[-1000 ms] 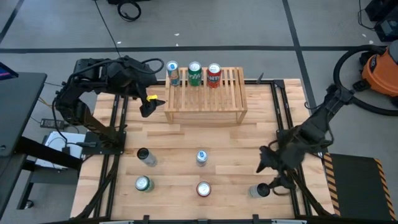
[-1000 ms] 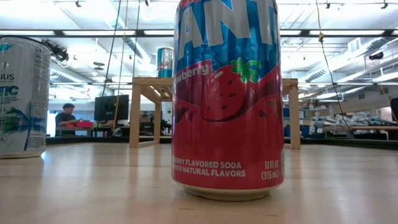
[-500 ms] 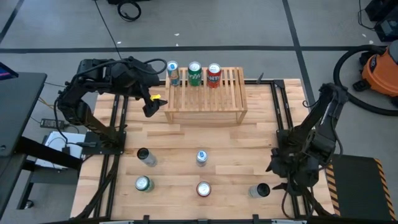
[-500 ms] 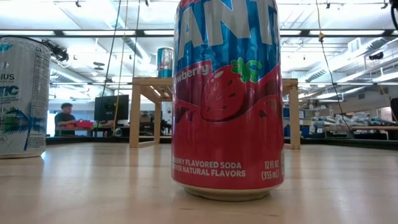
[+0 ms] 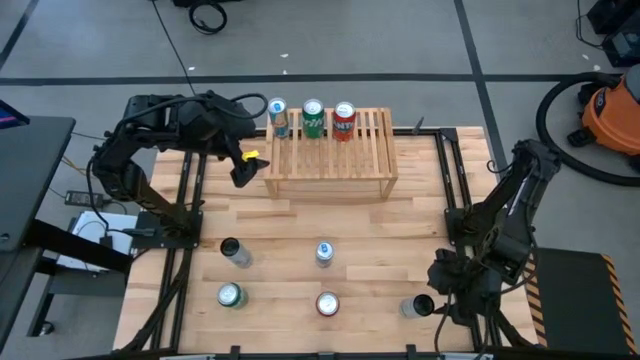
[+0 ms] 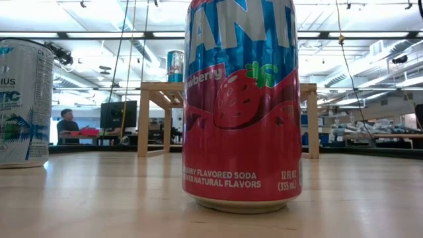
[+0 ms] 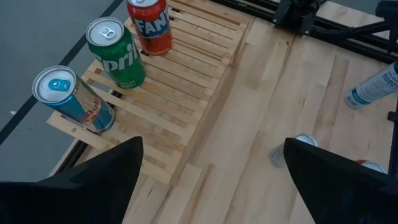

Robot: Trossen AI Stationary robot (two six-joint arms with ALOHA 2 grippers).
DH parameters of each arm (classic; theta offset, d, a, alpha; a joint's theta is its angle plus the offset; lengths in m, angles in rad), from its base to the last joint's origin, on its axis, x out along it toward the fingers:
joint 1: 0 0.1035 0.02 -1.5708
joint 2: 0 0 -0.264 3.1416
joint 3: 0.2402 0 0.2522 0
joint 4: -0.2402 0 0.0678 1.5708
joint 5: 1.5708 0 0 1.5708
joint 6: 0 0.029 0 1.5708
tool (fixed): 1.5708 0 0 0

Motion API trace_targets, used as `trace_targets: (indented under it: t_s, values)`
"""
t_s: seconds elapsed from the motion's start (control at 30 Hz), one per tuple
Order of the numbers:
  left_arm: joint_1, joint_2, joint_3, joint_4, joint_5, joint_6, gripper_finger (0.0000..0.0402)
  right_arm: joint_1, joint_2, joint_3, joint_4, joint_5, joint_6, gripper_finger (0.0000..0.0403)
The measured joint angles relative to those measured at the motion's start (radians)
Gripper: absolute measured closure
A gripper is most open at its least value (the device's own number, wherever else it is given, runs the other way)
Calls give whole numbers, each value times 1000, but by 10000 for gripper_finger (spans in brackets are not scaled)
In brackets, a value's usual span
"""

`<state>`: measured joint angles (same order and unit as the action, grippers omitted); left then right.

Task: Place canned beverage on shelf
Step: Put the right white soda can on the shelf

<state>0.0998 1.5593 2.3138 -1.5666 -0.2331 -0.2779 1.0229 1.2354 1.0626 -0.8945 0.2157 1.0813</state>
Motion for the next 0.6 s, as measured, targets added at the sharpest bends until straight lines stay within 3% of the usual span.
trace_targets:
  t_s: [0.6]
  values:
    - [0, 8, 0, 38, -10, 0, 12, -2, 161, 0, 67, -8, -25, 42]
